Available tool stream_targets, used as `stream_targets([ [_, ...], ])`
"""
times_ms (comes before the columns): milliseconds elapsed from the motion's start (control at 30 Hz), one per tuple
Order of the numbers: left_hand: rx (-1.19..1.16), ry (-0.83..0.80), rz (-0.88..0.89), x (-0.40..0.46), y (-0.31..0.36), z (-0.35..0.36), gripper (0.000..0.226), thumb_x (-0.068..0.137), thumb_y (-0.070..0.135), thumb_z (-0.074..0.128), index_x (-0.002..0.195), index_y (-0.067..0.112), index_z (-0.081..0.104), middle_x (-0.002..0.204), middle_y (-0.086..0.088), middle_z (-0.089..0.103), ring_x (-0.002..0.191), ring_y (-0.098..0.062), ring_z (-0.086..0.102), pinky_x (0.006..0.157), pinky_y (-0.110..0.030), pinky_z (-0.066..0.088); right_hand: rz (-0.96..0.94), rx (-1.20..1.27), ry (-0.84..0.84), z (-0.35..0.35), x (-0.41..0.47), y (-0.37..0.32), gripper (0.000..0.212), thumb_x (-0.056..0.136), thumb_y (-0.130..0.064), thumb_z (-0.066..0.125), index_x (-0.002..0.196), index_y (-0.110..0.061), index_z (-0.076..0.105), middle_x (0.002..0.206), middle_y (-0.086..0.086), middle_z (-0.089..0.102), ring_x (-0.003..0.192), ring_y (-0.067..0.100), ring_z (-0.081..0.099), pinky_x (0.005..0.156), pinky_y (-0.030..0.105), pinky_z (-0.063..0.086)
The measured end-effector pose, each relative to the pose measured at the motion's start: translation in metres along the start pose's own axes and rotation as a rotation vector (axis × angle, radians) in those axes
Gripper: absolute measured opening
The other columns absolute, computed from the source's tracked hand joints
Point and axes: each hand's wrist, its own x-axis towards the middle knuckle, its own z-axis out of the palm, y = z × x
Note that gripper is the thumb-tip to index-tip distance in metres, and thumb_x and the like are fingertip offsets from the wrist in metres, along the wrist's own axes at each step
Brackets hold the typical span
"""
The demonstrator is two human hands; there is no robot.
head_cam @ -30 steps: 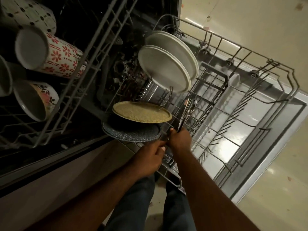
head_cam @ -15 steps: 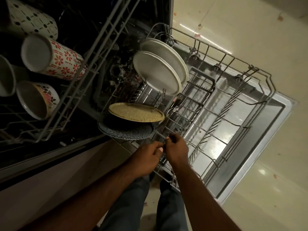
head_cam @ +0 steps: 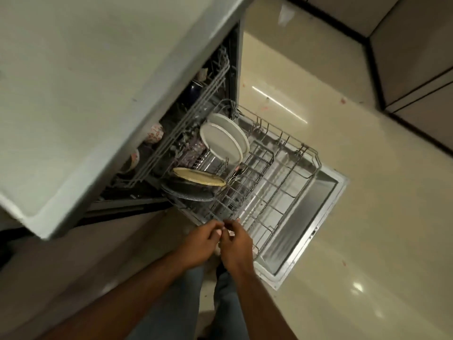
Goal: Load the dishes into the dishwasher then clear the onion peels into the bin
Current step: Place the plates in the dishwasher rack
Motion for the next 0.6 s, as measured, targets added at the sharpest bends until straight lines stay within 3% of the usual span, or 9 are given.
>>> stream_targets([
  [33,0.003,0.028,0.012,-0.016,0.012,-0.007,0.033,0.109,0.022,0.049,0.141,0.023,0.059,0.135,0.001,0.066,0.121,-0.014,0.062,0.107,-0.037,0.05,-0.039,-0.009,-0.017,-0.004,-0.013,-0.014,0.024,0.104,-0.014,0.056,0.12,-0.027,0.068,0.107,-0.012,0.071,0.093,-0.01,0.064,0.083,0.01,0.051],
  [100,0.023,0.085,0.033,-0.043,0.03,-0.02,0.036,0.109,0.025,0.05,0.144,0.025,0.058,0.137,0.005,0.064,0.125,-0.013,0.06,0.11,-0.033,0.046,-0.083,-0.004,-0.038,-0.012,-0.035,-0.04,0.022,0.105,-0.014,0.055,0.115,-0.03,0.067,0.099,-0.019,0.069,0.089,-0.017,0.061,0.076,0.007,0.047],
  [200,-0.043,0.185,0.093,-0.089,0.049,-0.045,0.033,0.108,0.023,0.052,0.14,0.027,0.061,0.136,0.007,0.065,0.124,-0.009,0.06,0.112,-0.03,0.045,-0.148,-0.03,-0.059,-0.019,-0.064,-0.081,0.02,0.104,-0.017,0.056,0.113,-0.028,0.07,0.097,-0.017,0.071,0.087,-0.009,0.065,0.078,0.022,0.054],
  [333,-0.067,0.341,0.139,-0.135,0.064,-0.085,0.031,0.11,0.025,0.05,0.137,0.031,0.061,0.13,0.016,0.063,0.117,0.0,0.057,0.094,-0.006,0.039,-0.299,-0.072,-0.109,-0.009,-0.086,-0.133,0.022,0.101,-0.025,0.055,0.113,-0.036,0.07,0.1,-0.014,0.075,0.089,0.004,0.07,0.085,0.042,0.06],
  [433,-0.09,0.488,0.151,-0.163,0.065,-0.116,0.03,0.109,0.03,0.051,0.136,0.033,0.062,0.132,0.017,0.065,0.117,0.0,0.059,0.097,-0.017,0.043,-0.43,-0.088,-0.183,0.002,-0.103,-0.178,0.024,0.102,-0.02,0.055,0.111,-0.035,0.072,0.099,-0.014,0.074,0.09,0.002,0.069,0.085,0.034,0.059],
  [600,-0.259,0.74,0.198,-0.219,0.048,-0.157,0.024,0.106,0.028,0.058,0.126,0.037,0.067,0.118,0.021,0.07,0.11,0.004,0.064,0.101,-0.026,0.051,-0.651,-0.178,-0.283,0.032,-0.136,-0.233,0.024,0.1,-0.015,0.058,0.113,-0.029,0.072,0.102,-0.014,0.074,0.094,0.003,0.068,0.087,0.025,0.055],
])
